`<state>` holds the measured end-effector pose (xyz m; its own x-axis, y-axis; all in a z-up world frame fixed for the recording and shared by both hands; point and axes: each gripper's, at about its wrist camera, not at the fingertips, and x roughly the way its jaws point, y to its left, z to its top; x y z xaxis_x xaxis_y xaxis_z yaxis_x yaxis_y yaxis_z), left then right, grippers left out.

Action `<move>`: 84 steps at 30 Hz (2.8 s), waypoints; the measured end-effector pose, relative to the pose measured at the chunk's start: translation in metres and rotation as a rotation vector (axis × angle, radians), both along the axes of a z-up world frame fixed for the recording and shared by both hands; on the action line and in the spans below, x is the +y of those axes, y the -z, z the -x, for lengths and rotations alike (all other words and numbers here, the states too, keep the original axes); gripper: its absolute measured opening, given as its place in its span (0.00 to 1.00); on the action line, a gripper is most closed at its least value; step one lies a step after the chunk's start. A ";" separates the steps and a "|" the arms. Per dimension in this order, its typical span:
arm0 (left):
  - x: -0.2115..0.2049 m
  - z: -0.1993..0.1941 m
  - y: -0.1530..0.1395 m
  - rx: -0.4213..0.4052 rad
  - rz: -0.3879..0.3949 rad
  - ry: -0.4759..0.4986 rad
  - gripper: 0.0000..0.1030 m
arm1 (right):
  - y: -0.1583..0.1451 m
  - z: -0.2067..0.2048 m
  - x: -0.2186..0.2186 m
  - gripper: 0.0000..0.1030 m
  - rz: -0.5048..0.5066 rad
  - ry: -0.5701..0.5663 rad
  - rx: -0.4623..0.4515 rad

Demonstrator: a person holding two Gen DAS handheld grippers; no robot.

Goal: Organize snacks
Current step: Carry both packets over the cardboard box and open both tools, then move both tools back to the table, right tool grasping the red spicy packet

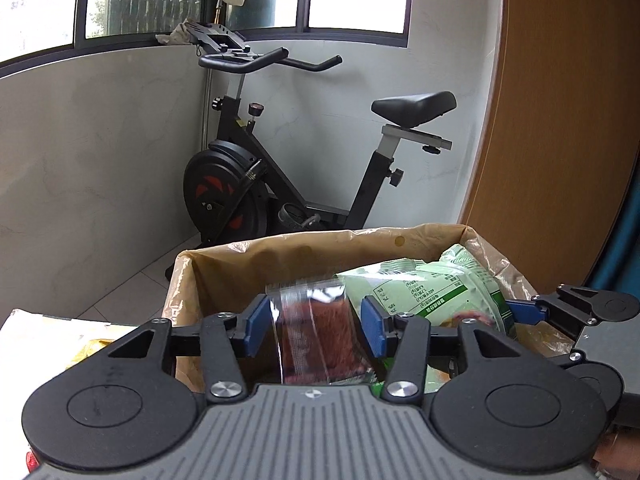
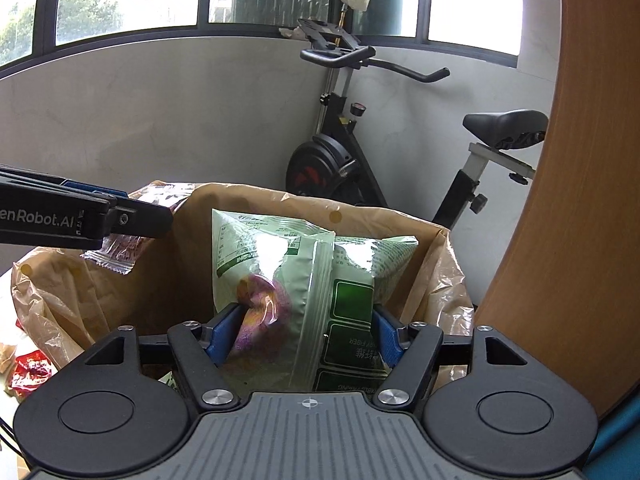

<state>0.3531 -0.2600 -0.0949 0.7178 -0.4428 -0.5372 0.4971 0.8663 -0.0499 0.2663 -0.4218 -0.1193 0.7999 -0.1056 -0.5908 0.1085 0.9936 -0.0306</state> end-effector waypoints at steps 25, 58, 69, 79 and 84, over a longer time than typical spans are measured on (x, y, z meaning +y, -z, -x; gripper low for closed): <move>0.145 0.022 -0.045 -0.079 0.113 -0.160 0.74 | -0.043 0.006 0.050 0.87 -0.047 -0.054 -0.087; 0.363 0.060 0.051 0.100 0.077 -0.461 0.73 | 0.002 -0.041 0.288 0.83 -0.024 -0.349 -0.061; 0.366 0.064 0.104 0.199 0.043 -0.488 0.73 | 0.096 -0.058 0.320 0.81 -0.129 -0.482 0.157; 0.379 0.060 0.122 0.236 0.076 -0.491 0.80 | 0.158 -0.078 0.343 0.70 -0.128 -0.500 0.282; 0.372 0.051 0.129 0.250 0.067 -0.470 0.82 | 0.164 -0.081 0.344 0.64 -0.130 -0.517 0.271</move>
